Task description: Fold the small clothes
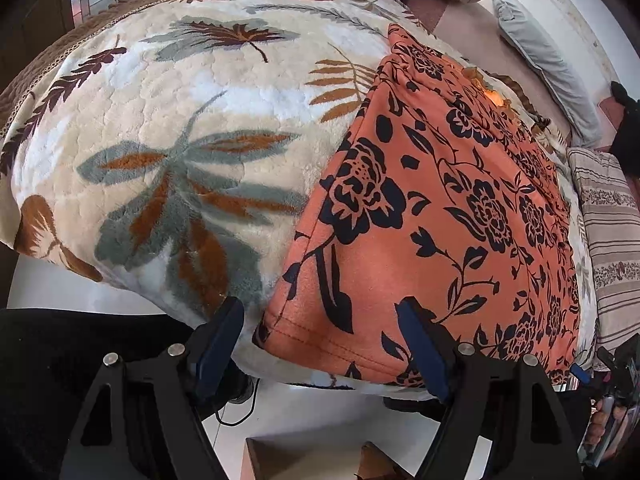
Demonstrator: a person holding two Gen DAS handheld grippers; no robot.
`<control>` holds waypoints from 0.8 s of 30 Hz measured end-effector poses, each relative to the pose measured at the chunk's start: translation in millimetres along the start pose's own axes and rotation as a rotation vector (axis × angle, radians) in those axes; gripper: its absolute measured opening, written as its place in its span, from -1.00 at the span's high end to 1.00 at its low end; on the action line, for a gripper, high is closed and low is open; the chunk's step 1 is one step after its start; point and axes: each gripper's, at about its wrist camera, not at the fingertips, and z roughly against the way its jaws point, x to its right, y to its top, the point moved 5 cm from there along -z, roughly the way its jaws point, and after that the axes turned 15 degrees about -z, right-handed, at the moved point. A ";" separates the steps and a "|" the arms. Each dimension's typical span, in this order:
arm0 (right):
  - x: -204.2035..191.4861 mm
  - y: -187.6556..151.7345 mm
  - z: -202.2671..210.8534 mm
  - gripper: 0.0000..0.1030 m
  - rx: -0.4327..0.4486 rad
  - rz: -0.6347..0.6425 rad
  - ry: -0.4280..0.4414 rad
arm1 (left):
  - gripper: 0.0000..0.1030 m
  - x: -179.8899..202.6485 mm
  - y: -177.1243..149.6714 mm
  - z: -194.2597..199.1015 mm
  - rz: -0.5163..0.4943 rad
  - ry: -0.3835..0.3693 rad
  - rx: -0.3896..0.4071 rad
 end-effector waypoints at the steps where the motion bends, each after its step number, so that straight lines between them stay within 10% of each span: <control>1: -0.7 0.2 -1.7 -0.69 -0.006 0.003 0.001 | -0.55 0.1 0.0 -0.4 -0.001 -0.002 0.001; 17: 2.8 2.3 -28.0 -0.41 -0.026 0.021 -0.100 | -0.22 -1.5 1.9 -12.6 -0.044 0.042 -0.029; 21: 6.2 3.9 -32.0 0.57 -0.032 0.020 -0.172 | 0.86 -2.9 6.8 -9.0 -0.076 0.042 -0.030; 24: 4.7 1.7 -28.6 0.84 -0.028 0.034 -0.184 | 0.86 1.8 14.5 5.1 -0.102 0.029 0.009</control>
